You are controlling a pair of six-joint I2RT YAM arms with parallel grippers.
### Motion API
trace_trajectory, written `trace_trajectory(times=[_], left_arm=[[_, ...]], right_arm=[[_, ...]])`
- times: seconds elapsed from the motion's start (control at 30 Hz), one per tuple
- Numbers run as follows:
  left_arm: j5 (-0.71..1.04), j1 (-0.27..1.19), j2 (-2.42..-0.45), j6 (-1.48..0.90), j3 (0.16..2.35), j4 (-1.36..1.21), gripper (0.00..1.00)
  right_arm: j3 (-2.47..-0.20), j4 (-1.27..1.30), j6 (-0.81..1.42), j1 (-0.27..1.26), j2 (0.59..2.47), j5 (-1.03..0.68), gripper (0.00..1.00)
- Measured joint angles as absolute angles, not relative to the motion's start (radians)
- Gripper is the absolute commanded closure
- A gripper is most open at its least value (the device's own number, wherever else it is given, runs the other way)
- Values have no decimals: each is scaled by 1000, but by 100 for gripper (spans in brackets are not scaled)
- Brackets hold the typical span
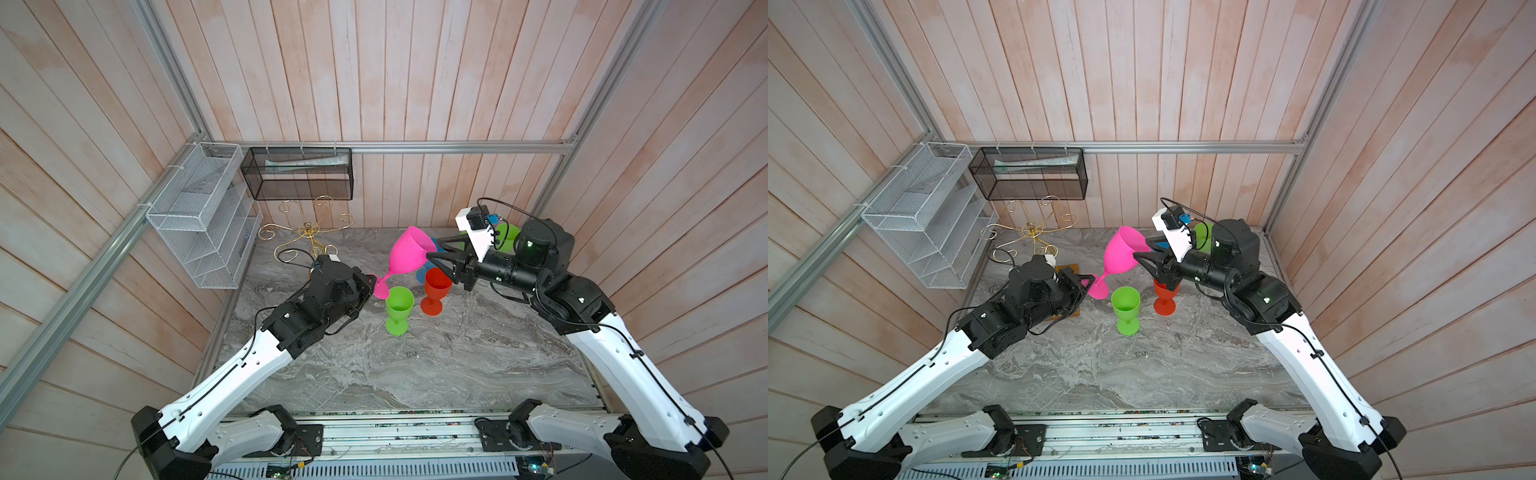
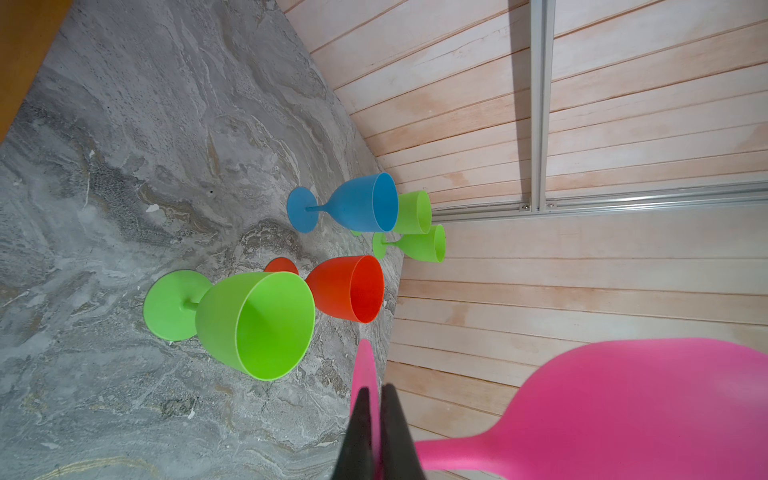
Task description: Take the wine glass off the wine glass rack
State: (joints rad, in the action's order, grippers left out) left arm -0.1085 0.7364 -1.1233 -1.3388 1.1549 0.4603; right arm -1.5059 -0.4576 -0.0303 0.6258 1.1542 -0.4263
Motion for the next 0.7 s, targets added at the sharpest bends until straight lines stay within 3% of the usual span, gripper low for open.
trace_trajectory(times=[0.47, 0.7], left_arm=[[-110, 749, -1104, -1309, 1105, 423, 100], [-122, 749, -1071, -1303, 1075, 399, 100]], right_arm=[[-1567, -514, -43, 637, 1220, -523, 54], [-1582, -550, -56, 651, 1259, -523, 63]])
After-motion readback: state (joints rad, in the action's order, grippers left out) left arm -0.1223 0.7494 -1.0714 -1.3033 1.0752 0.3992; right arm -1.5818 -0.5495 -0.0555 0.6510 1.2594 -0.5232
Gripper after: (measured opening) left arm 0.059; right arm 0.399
